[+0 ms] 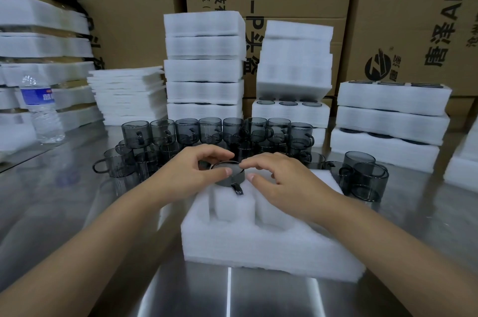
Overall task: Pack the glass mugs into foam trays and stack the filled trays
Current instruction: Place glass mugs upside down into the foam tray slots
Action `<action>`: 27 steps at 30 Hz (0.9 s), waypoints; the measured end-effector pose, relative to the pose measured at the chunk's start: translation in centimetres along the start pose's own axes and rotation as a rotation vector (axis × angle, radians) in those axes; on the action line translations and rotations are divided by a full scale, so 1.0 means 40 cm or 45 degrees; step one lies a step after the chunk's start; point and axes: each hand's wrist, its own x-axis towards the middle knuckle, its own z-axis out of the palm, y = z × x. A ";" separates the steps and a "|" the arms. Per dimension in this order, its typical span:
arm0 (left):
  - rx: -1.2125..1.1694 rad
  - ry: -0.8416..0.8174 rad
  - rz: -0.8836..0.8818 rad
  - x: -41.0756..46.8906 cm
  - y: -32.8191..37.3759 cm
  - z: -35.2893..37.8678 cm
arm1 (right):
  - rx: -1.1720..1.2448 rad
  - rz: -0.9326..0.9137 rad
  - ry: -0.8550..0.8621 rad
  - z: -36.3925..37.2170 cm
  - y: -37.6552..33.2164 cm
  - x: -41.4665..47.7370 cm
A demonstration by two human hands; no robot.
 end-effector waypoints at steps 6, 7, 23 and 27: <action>0.132 -0.068 0.003 -0.001 -0.005 0.003 | -0.010 0.052 -0.050 0.004 0.009 0.004; 0.150 -0.077 0.009 -0.001 -0.006 0.002 | -0.010 0.064 -0.055 0.004 0.010 0.005; 0.233 -0.088 0.040 0.001 -0.015 0.002 | -0.225 -0.089 -0.152 -0.018 -0.009 -0.005; 0.203 -0.090 0.047 0.001 -0.017 0.002 | -0.284 -0.125 -0.188 -0.024 -0.010 -0.007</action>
